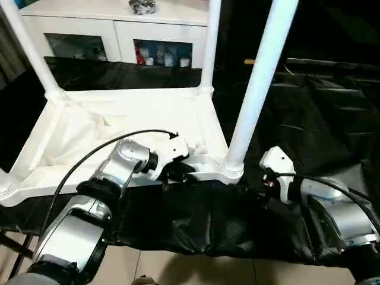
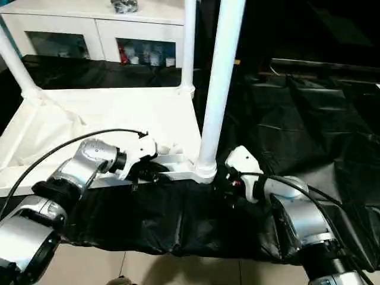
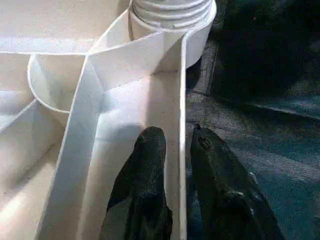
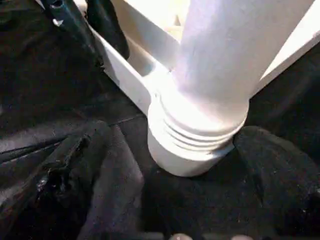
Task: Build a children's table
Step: Rotate table base
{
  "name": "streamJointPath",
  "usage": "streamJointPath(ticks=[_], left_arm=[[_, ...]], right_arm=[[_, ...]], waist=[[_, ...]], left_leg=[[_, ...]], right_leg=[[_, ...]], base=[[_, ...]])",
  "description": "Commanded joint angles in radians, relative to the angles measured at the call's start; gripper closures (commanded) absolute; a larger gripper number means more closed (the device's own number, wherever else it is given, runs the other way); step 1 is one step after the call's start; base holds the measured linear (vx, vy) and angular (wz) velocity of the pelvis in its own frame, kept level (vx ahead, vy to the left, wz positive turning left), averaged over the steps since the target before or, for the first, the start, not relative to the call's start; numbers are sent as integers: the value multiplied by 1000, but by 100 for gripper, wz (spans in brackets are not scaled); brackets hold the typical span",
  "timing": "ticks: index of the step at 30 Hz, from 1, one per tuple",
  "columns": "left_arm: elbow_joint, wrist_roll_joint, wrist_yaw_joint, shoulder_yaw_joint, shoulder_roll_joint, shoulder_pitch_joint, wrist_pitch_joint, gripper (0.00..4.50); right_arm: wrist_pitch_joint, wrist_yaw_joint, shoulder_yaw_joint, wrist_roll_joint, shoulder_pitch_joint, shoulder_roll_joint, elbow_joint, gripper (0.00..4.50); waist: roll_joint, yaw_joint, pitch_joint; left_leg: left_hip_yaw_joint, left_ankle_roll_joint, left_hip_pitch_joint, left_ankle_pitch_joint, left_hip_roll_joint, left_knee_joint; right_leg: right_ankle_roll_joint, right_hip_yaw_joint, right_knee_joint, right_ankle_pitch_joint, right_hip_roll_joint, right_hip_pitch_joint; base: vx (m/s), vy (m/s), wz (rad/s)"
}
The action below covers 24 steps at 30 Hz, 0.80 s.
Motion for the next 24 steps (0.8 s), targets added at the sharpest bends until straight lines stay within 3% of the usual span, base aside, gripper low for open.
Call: streamJointPath(ticks=[1,6,8,18,24], left_arm=[[30,8,12,-2,-2,-26,-11,344],[93,9,30,5,-7,-55,-44,344],[106,13,33,5,-5,-58,-52,372],[131,-9,11,28,-2,-51,-52,434],[122,-59,-19,64,-4,-32,-68,444]], right_arm=[[-4,10,0,-4,9,-9,-25,0],[-10,6,0,-4,12,-13,-22,0],[-12,5,0,-6,11,-11,-20,0],[-19,5,-1,-6,10,-3,-18,0],[-31,-14,-29,5,-14,4,7,0]], waist=[[-3,1,-65],[-3,3,-66],[0,3,-66],[-3,0,-65],[-5,-1,-64]], left_leg=[[4,64,-6,-134,15,-61],[2,64,-6,-134,17,-61],[2,63,-6,-135,17,-61],[3,65,-7,-137,18,-61],[3,61,-6,-142,16,-63]], right_leg=[[-141,54,-85,-237,-81,69],[-141,53,-84,-239,-82,70],[-146,53,-83,-231,-82,70],[-155,54,-82,-230,-84,70],[-134,53,-87,-279,-85,70]], base=[[0,0,0],[0,0,0],[0,0,0],[0,0,0],[0,0,0]])
